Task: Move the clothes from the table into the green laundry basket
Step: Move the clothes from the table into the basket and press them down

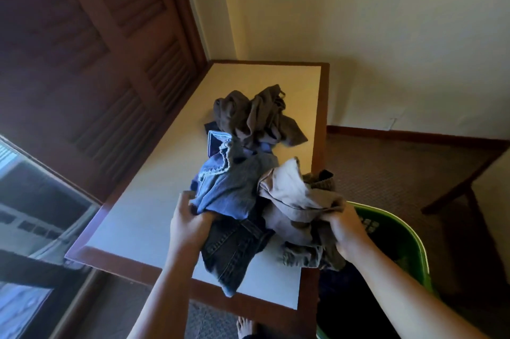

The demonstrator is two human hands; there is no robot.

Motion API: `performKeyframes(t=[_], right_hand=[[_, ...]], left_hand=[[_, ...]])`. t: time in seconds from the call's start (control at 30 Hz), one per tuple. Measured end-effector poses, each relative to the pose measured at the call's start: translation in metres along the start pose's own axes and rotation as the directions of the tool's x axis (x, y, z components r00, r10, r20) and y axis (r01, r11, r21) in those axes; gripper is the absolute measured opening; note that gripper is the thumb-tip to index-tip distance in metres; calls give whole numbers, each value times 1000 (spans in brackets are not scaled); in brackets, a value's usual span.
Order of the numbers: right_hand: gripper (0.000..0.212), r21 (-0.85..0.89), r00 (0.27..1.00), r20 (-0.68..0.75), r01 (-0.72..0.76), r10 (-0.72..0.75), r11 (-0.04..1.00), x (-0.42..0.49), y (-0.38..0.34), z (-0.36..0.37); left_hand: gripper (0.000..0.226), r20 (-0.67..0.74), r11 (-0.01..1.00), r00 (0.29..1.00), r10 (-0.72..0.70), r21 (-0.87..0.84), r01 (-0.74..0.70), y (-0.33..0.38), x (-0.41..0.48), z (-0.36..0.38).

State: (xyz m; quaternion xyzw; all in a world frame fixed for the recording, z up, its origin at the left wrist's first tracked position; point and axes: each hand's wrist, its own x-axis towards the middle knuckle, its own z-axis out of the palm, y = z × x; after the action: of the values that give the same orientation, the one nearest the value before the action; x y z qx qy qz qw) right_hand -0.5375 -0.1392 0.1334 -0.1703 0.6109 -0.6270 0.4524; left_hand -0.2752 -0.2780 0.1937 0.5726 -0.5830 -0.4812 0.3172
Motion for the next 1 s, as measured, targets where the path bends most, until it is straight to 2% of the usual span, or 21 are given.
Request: performKeyframes(t=[0.1, 0.17, 0.23, 0.33, 0.4, 0.47, 0.57, 0.67, 0.8, 1.0], right_hand=[[47, -83, 999, 45, 18, -14, 996, 11, -4, 4], [52, -150, 995, 98, 19, -5, 989, 21, -8, 11], [56, -238, 991, 133, 3, 30, 971, 33, -10, 19], [55, -386, 986, 137, -35, 94, 922, 46, -19, 40], [48, -479, 984, 95, -90, 154, 873, 56, -21, 53], [41, -543, 978, 53, -141, 201, 828, 67, -20, 63], [42, -596, 964, -52, -239, 260, 766, 81, -18, 74], [53, -590, 955, -128, -291, 269, 753, 94, -12, 80], [39, -564, 934, -164, -352, 317, 747, 105, -7, 82], [43, -556, 918, -205, -396, 341, 731, 111, -5, 83]], left_hand=[[57, -63, 967, 997, 54, 254, -37, -3, 27, -10], [70, -4, 888, 992, 125, 446, -110, 9, 49, -12], [82, 132, 753, 978, 161, 624, -208, 22, 69, -9], [98, 345, 501, 935, 76, 798, -335, 36, 108, 4], [110, 470, 333, 882, 7, 831, -446, 42, 134, 21], [115, 566, 247, 822, -58, 806, -537, 40, 160, 39], [120, 667, 216, 707, -238, 745, -631, 28, 200, 66], [119, 685, 271, 601, -413, 722, -636, 16, 234, 90], [114, 736, 359, 485, -472, 663, -657, -3, 280, 118], [107, 743, 311, 418, -523, 623, -718, -11, 306, 145]])
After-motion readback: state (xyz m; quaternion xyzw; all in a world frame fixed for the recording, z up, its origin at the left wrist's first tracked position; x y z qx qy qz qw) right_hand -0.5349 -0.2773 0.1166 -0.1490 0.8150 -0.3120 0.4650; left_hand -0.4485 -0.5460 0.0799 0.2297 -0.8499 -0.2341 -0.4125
